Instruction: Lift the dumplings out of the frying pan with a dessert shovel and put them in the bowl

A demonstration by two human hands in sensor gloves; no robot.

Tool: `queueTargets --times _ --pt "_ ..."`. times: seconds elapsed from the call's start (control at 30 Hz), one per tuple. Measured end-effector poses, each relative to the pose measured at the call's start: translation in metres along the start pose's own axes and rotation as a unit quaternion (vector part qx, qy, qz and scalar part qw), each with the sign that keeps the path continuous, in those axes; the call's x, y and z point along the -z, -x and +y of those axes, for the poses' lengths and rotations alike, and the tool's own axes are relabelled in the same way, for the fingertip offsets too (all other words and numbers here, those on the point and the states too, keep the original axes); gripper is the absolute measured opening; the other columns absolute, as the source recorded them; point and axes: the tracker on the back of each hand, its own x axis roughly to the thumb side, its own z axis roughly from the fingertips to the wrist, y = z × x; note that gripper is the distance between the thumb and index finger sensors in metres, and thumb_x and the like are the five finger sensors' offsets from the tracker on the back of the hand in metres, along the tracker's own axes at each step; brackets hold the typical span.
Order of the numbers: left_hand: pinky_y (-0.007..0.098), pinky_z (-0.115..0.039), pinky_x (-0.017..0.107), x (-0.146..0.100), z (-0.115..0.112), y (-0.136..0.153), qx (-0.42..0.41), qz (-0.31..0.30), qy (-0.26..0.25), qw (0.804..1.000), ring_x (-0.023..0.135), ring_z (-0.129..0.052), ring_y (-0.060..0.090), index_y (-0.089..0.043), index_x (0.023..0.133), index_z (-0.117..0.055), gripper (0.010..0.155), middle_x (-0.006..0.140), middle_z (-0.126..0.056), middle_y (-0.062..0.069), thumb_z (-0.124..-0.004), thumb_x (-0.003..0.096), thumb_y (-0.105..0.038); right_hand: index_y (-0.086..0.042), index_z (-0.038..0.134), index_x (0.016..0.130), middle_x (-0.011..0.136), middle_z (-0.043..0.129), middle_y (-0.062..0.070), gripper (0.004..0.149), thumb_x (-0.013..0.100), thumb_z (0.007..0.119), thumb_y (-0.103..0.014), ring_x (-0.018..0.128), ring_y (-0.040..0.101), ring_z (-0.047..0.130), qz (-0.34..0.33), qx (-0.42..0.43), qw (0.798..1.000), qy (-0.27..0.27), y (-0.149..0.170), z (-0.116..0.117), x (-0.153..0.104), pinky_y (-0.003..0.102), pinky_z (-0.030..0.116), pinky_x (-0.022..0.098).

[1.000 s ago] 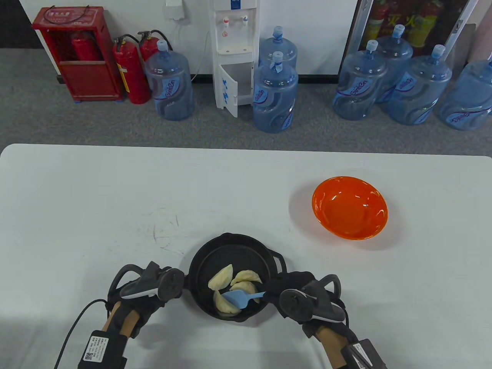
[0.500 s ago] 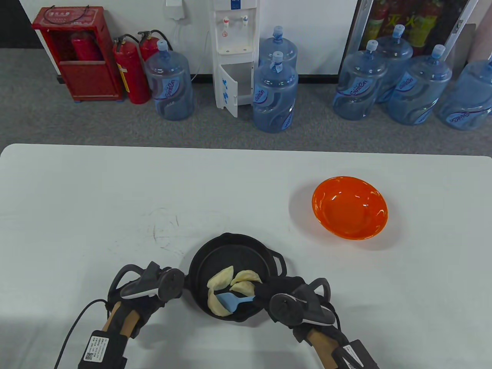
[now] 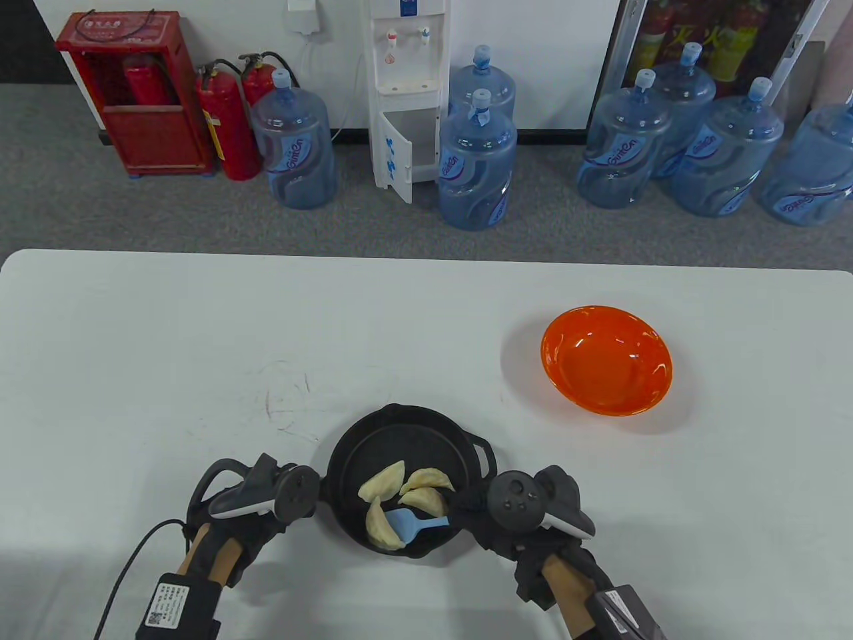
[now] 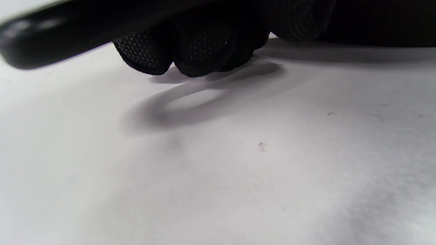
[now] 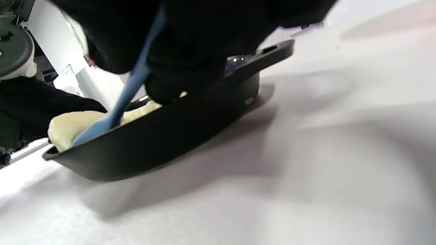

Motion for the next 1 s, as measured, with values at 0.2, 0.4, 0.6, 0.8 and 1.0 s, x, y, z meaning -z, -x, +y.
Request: queueTargets --times 0.2,0.4,0.6,0.8,1.0 --pt "0.046 -0.082 0.071 0.000 0.000 0.000 -0.001 0.000 0.001 1.000 0.067 -0.096 0.009 -0.023 0.106 -0.060 0.053 0.095 -0.080 -0.004 -0.068 0.0576 -0.044 -0.026 0.094 0.086 0.059 0.100 0.001 0.041 0.060 0.074 -0.049 0.027 0.008 0.090 0.003 0.055 0.998 0.009 0.007 -0.004 -0.002 0.030 0.081 0.023" --pt "0.046 -0.081 0.071 0.000 0.000 0.000 -0.002 -0.001 0.002 1.000 0.067 -0.096 0.009 -0.023 0.106 -0.060 0.054 0.095 -0.080 -0.004 -0.068 0.0576 -0.044 -0.025 0.094 0.087 0.060 0.100 0.002 0.041 0.060 0.074 -0.048 0.027 0.009 0.090 0.010 0.090 0.995 0.032 0.011 -0.009 -0.005 0.030 0.081 0.023" --pt "0.047 -0.081 0.071 0.001 0.000 0.000 -0.002 -0.001 0.004 1.000 0.067 -0.096 0.009 -0.023 0.106 -0.060 0.053 0.096 -0.080 -0.004 -0.068 0.0577 -0.044 -0.025 0.094 0.087 0.060 0.099 0.002 0.041 0.060 0.074 -0.048 0.027 0.009 0.090 0.022 0.122 0.990 0.059 0.017 -0.018 -0.010 0.030 0.081 0.023" --pt "0.047 -0.081 0.071 0.001 0.000 0.000 -0.001 -0.001 0.005 1.000 0.068 -0.096 0.010 -0.023 0.106 -0.060 0.054 0.096 -0.079 -0.003 -0.068 0.0578 -0.044 -0.025 0.093 0.087 0.060 0.099 0.002 0.041 0.060 0.074 -0.048 0.027 0.009 0.090 0.041 0.151 0.984 0.085 0.028 -0.029 -0.016 0.030 0.081 0.023" --pt "0.047 -0.081 0.071 0.001 0.000 0.000 0.005 -0.001 0.006 1.000 0.069 -0.096 0.010 -0.023 0.107 -0.059 0.054 0.097 -0.079 -0.003 -0.067 0.0579 -0.044 -0.025 0.093 0.087 0.060 0.099 0.003 0.041 0.060 0.074 -0.048 0.027 0.009 0.090 0.061 0.159 0.979 0.111 0.038 -0.044 -0.021 0.031 0.081 0.023"
